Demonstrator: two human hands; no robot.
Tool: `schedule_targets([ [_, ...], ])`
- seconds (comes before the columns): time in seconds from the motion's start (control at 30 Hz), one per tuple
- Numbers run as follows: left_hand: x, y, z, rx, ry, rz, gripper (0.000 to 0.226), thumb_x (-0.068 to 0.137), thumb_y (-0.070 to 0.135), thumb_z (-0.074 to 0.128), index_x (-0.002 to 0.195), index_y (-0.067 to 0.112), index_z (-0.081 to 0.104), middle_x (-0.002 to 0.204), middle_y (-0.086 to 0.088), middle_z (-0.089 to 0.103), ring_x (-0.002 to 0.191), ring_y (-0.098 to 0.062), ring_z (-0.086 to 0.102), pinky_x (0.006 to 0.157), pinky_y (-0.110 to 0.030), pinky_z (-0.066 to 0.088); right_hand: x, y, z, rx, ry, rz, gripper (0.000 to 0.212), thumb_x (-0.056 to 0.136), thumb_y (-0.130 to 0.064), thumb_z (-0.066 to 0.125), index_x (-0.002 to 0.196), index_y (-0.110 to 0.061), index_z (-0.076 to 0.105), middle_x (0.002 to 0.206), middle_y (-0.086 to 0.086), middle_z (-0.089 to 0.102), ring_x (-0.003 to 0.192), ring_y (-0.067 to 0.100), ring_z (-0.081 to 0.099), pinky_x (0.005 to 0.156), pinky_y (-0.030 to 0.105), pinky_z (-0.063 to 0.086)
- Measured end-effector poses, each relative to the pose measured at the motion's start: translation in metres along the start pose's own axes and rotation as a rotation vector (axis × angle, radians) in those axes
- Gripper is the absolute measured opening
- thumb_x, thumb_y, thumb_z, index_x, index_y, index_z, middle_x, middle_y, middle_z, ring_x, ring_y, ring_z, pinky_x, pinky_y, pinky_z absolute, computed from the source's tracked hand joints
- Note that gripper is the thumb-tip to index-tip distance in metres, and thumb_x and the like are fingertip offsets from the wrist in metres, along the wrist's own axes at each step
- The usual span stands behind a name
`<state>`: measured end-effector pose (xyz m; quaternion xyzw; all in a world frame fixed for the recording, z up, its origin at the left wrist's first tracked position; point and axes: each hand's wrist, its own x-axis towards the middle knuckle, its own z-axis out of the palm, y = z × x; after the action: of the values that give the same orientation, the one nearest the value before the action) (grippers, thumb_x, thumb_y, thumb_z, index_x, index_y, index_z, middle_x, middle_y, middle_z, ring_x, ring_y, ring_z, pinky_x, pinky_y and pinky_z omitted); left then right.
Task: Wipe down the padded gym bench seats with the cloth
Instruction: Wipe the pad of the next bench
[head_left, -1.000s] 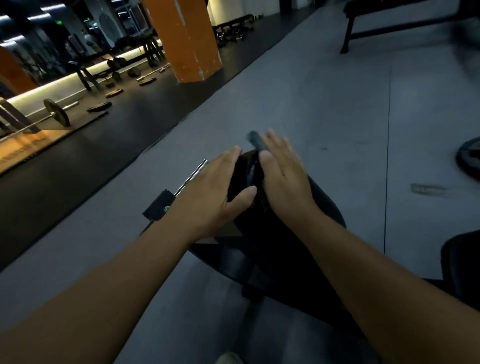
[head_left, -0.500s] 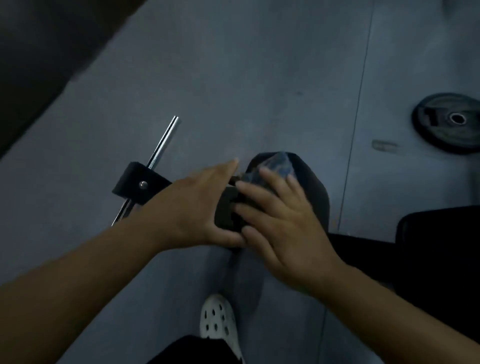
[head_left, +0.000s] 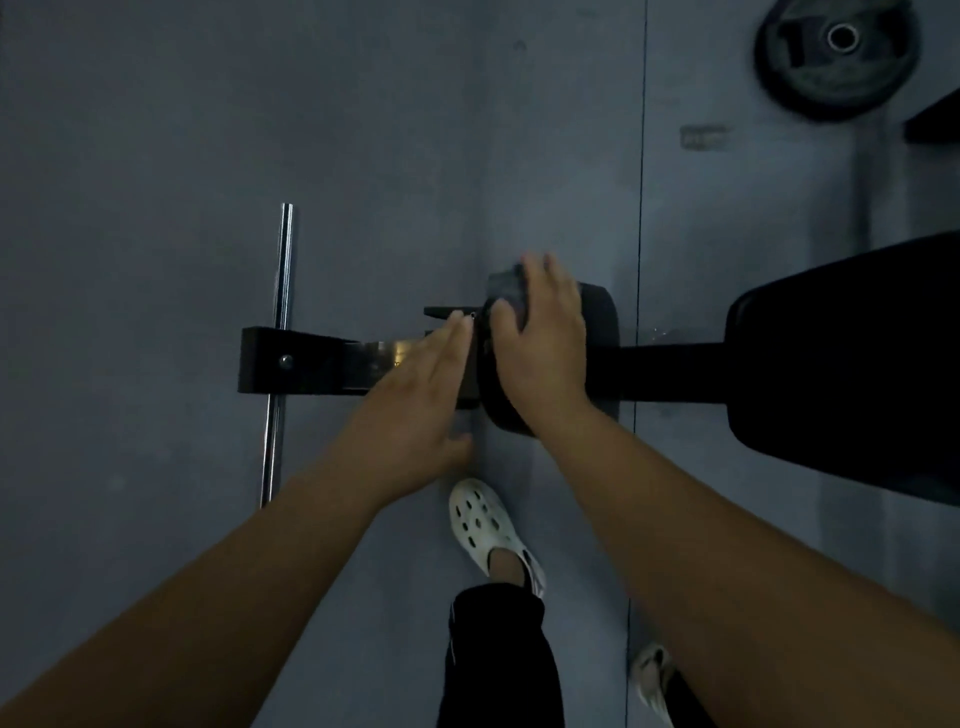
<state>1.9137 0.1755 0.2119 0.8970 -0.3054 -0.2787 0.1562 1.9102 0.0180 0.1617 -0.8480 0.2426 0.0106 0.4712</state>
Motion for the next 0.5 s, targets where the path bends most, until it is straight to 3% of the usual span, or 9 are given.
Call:
schedule_targets([
  [0.1, 0.014, 0.004, -0.004, -0.015, -0.006, -0.026, 0.098, 0.087, 0.018, 0.061, 0.157, 0.013, -0.007, 0.167, -0.005, -0.005, 0.153, -0.017, 0.002, 0.124, -0.030, 0.007, -0.017, -0.004, 0.003, 0.176, 0.103, 0.194, 0.063, 0.102, -0.042, 0.043, 0.158, -0.020, 0.024, 0.164, 0.001, 0.024, 0.152, 0.018, 0.016, 0.123, 0.047, 0.021],
  [0.23, 0.028, 0.013, -0.004, -0.019, 0.027, 0.001, 0.075, 0.090, 0.024, 0.038, 0.158, 0.010, 0.010, 0.167, -0.005, 0.004, 0.153, -0.019, 0.009, 0.123, -0.041, 0.020, -0.059, 0.003, 0.001, 0.294, 0.057, 0.395, 0.062, 0.103, -0.053, 0.026, 0.159, -0.029, 0.014, 0.167, -0.008, 0.010, 0.153, 0.012, 0.000, 0.125, 0.047, 0.006],
  [0.33, 0.033, 0.015, 0.002, -0.084, 0.084, -0.005, 0.074, 0.090, 0.037, 0.023, 0.158, 0.011, 0.015, 0.167, -0.004, 0.010, 0.152, -0.017, 0.014, 0.123, -0.039, 0.021, -0.023, -0.009, -0.001, 0.289, 0.054, 0.358, 0.064, 0.100, -0.053, 0.022, 0.159, -0.029, 0.019, 0.167, -0.010, 0.013, 0.153, 0.008, 0.001, 0.125, 0.044, 0.003],
  [0.43, 0.038, 0.016, 0.008, -0.099, 0.102, -0.023, 0.072, 0.094, 0.044, 0.024, 0.158, 0.013, 0.014, 0.167, -0.003, 0.009, 0.152, -0.015, 0.011, 0.123, -0.036, 0.016, -0.010, 0.012, -0.006, 0.293, 0.022, 0.218, 0.053, 0.107, -0.045, 0.025, 0.158, -0.031, 0.022, 0.166, -0.011, 0.013, 0.153, 0.007, 0.002, 0.125, 0.042, 0.003],
  [0.5, 0.045, 0.019, 0.012, -0.065, 0.122, -0.037, 0.073, 0.097, 0.053, 0.022, 0.159, 0.014, 0.013, 0.167, -0.002, 0.008, 0.152, -0.015, 0.009, 0.123, -0.036, 0.013, -0.026, 0.039, -0.006, 0.311, 0.001, 0.260, 0.056, 0.105, -0.049, 0.024, 0.158, -0.034, 0.019, 0.167, -0.012, 0.011, 0.153, 0.006, 0.001, 0.126, 0.044, 0.005],
])
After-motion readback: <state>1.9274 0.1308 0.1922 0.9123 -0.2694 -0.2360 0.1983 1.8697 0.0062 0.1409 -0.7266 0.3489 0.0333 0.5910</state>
